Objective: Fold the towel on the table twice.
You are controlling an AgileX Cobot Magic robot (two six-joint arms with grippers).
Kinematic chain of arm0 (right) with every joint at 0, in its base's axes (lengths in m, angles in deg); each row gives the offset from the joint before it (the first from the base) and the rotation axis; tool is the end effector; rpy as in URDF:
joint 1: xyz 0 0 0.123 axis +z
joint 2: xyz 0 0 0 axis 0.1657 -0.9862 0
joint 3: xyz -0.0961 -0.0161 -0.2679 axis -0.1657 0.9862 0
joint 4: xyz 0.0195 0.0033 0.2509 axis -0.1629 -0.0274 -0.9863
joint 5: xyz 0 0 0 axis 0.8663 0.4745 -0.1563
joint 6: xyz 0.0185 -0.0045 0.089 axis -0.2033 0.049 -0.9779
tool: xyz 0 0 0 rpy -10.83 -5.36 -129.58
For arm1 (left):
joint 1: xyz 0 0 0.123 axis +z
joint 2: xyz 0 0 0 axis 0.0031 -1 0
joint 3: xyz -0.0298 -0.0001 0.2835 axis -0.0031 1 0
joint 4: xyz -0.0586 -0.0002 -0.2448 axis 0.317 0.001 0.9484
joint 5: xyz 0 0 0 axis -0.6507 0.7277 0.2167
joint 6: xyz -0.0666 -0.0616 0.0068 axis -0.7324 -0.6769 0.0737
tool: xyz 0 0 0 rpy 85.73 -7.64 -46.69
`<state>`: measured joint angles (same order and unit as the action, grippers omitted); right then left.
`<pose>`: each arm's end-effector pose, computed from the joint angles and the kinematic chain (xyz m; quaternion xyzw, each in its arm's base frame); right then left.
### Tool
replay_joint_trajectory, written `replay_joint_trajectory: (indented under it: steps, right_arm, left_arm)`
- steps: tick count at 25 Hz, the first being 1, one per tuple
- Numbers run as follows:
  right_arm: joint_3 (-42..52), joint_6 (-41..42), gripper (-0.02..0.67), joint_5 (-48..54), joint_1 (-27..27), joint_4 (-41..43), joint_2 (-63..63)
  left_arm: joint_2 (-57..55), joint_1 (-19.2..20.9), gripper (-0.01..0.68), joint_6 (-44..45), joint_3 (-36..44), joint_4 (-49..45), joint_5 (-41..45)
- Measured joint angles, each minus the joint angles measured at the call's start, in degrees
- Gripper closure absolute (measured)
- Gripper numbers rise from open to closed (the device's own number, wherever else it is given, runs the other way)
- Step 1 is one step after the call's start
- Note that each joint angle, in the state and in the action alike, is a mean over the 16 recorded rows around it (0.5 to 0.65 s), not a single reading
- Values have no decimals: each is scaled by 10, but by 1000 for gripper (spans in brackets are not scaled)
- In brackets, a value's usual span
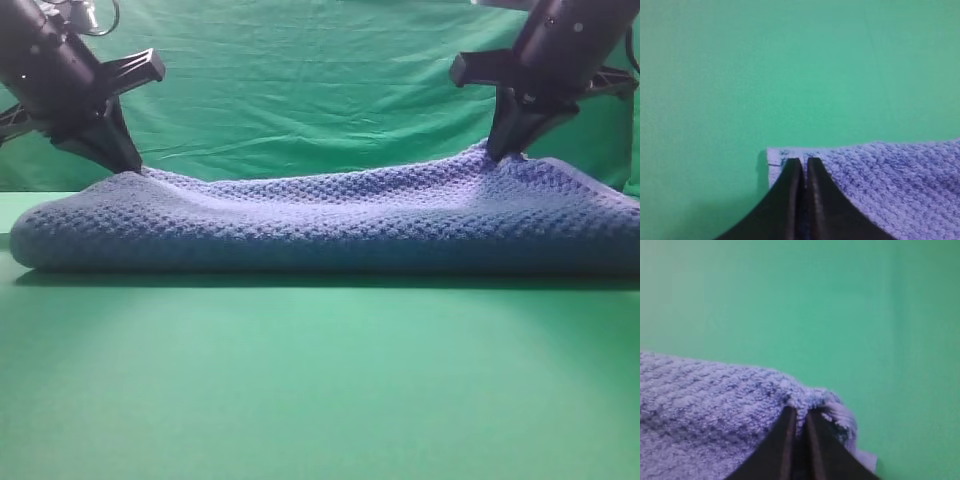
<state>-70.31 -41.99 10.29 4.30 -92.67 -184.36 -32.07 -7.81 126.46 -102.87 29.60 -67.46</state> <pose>0.3857 0.1042 0.1953 -0.1719 0.9160 0.0720 0.3552 0.3973 -0.0733 0.1842 -0.0185 0.9077 -0.1798 0.3786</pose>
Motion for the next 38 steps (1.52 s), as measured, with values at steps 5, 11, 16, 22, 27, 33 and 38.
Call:
replay_joint_trajectory:
  steps: [5,11,16,22,27,33,38]
  right_arm:
    - [-7,0,592,-5,-5,0,-16]
    - [-8,0,379,-8,-8,0,-13]
    - [-8,0,189,-1,-9,0,19]
    - [-8,0,112,36,-9,2,96]
    - [-8,0,262,92,-9,4,187]
    - [-8,-4,488,175,-9,7,300]
    - [-8,-14,611,242,-9,8,386]
  left_arm:
    - [-11,0,514,5,-7,0,-16]
    - [-9,0,273,14,-8,-2,-23]
    - [14,0,150,22,-8,-16,-10]
    - [79,0,213,23,-8,-45,33]
    - [162,0,393,2,-8,-88,78]
    - [276,0,570,-91,-8,-190,145]
    - [370,0,651,-220,-7,-323,210]
